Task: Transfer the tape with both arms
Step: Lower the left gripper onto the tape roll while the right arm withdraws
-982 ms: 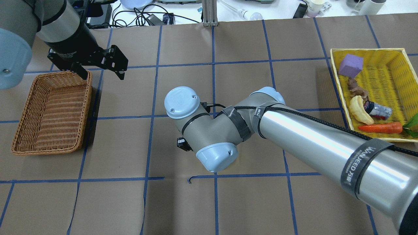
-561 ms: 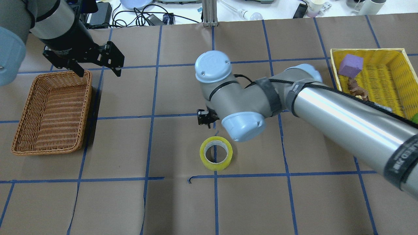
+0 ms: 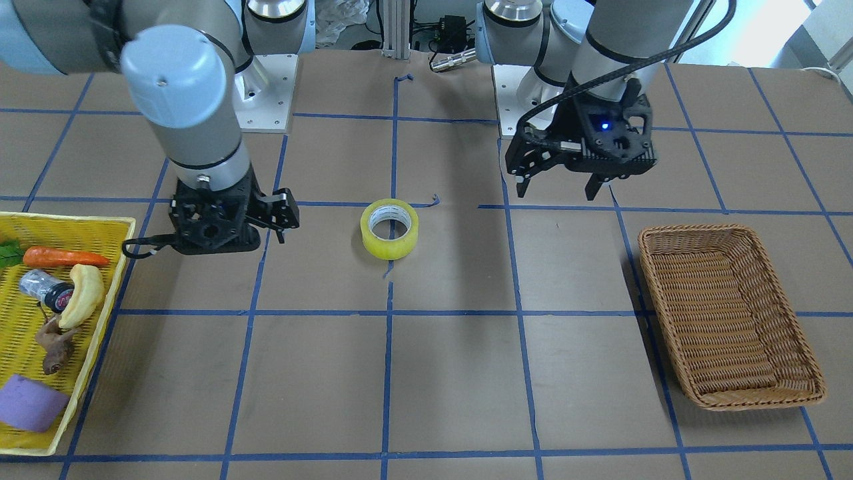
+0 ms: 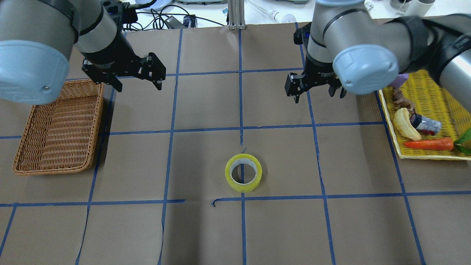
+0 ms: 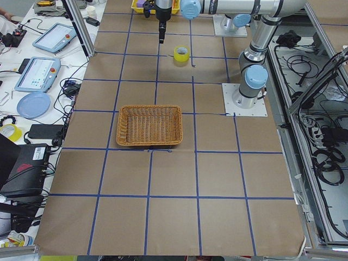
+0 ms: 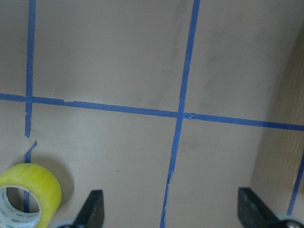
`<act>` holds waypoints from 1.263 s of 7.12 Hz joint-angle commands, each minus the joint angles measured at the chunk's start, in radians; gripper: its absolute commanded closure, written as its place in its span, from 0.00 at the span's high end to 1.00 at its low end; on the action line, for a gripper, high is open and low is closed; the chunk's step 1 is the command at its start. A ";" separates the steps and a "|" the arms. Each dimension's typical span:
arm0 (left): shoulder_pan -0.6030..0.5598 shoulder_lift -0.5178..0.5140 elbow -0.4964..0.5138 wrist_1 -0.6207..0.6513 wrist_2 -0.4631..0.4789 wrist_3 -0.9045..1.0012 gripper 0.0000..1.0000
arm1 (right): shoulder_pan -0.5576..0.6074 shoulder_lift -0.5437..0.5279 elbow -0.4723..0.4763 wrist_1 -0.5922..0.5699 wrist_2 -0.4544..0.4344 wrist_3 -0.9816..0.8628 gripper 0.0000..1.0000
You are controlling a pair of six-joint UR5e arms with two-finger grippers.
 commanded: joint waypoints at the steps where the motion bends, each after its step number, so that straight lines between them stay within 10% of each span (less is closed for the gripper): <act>1: -0.163 -0.050 -0.080 0.071 -0.003 -0.125 1.00 | 0.003 -0.017 -0.168 0.129 0.069 -0.017 1.00; 9: -0.300 -0.239 -0.400 0.471 -0.012 -0.290 1.00 | -0.032 -0.086 -0.154 0.111 0.019 -0.008 1.00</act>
